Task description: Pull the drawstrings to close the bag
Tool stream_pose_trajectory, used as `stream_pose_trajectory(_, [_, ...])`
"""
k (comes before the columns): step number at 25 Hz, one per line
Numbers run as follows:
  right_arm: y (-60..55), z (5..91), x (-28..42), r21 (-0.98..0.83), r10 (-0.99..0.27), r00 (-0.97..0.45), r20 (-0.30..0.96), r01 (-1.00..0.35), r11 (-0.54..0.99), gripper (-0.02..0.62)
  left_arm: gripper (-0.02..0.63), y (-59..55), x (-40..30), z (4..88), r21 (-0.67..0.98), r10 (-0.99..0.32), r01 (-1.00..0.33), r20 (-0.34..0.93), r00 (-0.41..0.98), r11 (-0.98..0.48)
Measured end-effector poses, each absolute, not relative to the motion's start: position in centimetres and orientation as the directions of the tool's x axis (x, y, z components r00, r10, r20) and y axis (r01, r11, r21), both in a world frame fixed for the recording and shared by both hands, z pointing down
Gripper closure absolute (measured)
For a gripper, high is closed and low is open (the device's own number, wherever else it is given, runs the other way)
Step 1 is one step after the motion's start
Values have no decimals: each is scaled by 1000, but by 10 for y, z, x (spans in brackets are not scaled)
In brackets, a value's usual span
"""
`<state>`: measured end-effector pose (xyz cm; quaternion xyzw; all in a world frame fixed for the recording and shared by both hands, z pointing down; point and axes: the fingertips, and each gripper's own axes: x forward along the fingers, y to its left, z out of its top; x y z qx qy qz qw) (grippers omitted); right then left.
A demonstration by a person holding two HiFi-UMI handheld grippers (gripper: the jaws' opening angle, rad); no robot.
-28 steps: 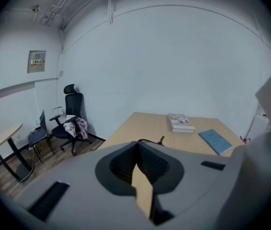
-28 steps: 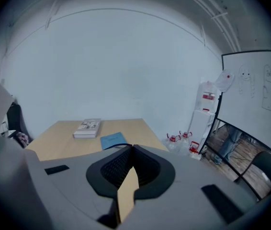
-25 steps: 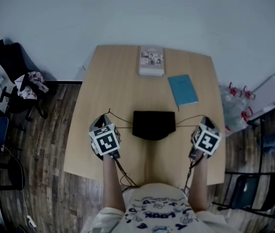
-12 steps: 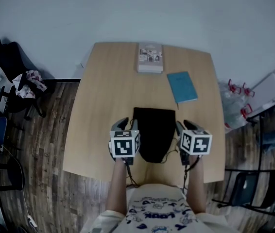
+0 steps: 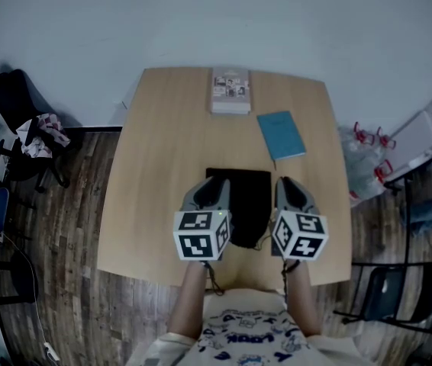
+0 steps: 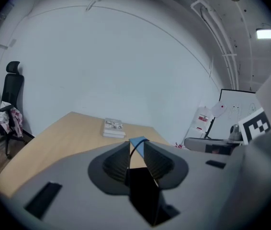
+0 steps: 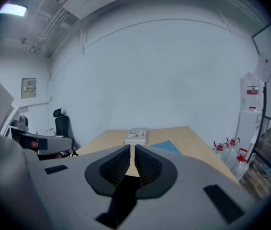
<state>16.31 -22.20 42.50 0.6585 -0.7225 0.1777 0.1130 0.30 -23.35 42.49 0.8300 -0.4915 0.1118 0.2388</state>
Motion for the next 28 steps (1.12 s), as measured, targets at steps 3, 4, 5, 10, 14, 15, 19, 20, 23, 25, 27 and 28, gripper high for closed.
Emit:
stream_pose_trajectory(3, [-219,418,162,-92,-920,-98,379,-993,69,572,517,-232,3,412,274,-781,-872,391,487,-406])
stream_pose_trajectory(4, [-218,416,162,-88,-922,-95,375,-994,67,574,517,-232,3,409,270,-786,-874,385,483,-405])
stream_pose_trajectory(5, [-217,415,161,-86,-924,-94,371,-994,66,574,517,-231,3,407,265,-790,-876,383,479,-403])
stream_pose_trajectory(10, [-214,412,160,-91,-927,-97,362,-994,68,574,517,-229,4,404,256,-795,-881,383,471,-399])
stream_pose_trajectory(14, [-211,410,155,-86,-928,-96,361,-994,69,574,517,-227,2,401,251,-796,-880,376,473,-404])
stream_pose_trajectory(15, [-211,409,155,-85,-928,-95,359,-994,69,574,517,-226,1,401,249,-797,-880,375,474,-406])
stream_pose_trajectory(19, [-211,407,156,-84,-932,-93,352,-994,68,574,517,-227,1,398,240,-800,-883,375,468,-404])
stream_pose_trajectory(20, [-211,407,157,-84,-932,-92,350,-994,67,574,517,-226,1,398,238,-801,-884,375,467,-403])
stream_pose_trajectory(23, [-209,405,157,-82,-934,-88,345,-995,64,574,517,-225,0,399,236,-803,-885,374,463,-400])
stream_pose_trajectory(25, [-209,403,156,-83,-935,-90,344,-994,65,574,517,-226,-2,399,235,-805,-887,375,460,-397])
stream_pose_trajectory(27, [-209,402,156,-82,-936,-88,342,-995,64,574,517,-226,-4,399,230,-806,-889,376,456,-396])
stream_pose_trajectory(28, [-209,402,156,-81,-936,-87,341,-995,63,574,517,-227,-4,400,227,-807,-890,377,454,-395])
